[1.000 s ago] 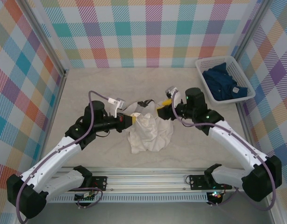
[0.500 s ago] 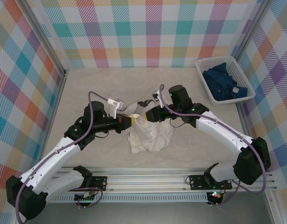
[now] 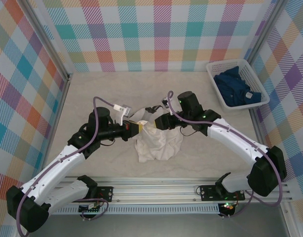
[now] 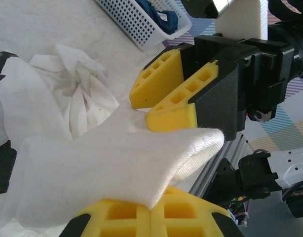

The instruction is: Fold the inside-out t-shirt

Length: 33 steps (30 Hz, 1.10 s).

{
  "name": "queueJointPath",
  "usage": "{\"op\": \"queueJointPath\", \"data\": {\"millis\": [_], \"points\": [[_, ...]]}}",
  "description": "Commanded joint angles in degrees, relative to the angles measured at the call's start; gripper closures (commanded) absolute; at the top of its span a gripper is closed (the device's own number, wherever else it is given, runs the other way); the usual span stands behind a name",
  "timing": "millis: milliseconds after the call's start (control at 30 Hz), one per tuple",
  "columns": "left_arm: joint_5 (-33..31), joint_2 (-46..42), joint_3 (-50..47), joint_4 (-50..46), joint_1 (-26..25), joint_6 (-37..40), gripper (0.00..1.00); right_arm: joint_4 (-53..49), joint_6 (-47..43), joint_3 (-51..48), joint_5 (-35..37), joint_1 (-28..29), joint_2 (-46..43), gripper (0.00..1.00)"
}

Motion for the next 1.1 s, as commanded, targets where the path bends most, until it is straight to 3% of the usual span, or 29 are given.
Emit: {"op": "queueJointPath", "data": {"millis": [0, 100, 200, 367, 467, 600, 800, 933, 1067], "points": [[-0.2, -0.3, 1.4, 0.7, 0.9, 0.5, 1.0, -2.0, 0.7, -0.1, 2.8, 1.3, -2.0, 0.52], [0.0, -0.1, 1.3, 1.1, 0.8, 0.5, 1.0, -4.0, 1.1, 0.0, 7.1, 2.4, -1.7, 0.51], [0.1, 0.1, 1.3, 1.2, 0.8, 0.5, 1.0, -3.5, 2.2, -0.1, 8.5, 2.8, -1.1, 0.58], [-0.4, -0.3, 1.0, 0.7, 0.9, 0.6, 1.0, -1.3, 3.2, -0.6, 9.4, 2.9, -1.9, 0.88], [-0.8, -0.4, 0.6, 0.9, 0.9, 0.4, 1.0, -0.9, 3.2, 0.0, 10.8, 2.9, -2.7, 1.0], [-3.6, -1.1, 0.1, 0.2, 0.9, 0.2, 1.0, 1.4, 4.2, 0.9, 10.5, 1.9, -4.6, 1.0], [-17.6, -1.4, -0.7, -4.8, 0.9, -0.8, 1.0, 12.0, 10.2, 1.5, -0.9, -1.3, -4.5, 1.0], [-25.5, -0.3, -0.1, -7.7, 0.9, -0.6, 0.87, 16.9, 13.7, 2.5, -4.8, -1.4, -2.0, 1.0], [-26.4, -0.5, -0.1, -8.5, 0.8, -0.6, 0.67, 20.0, 17.0, 2.7, -6.0, -1.4, 0.5, 1.0]]}}
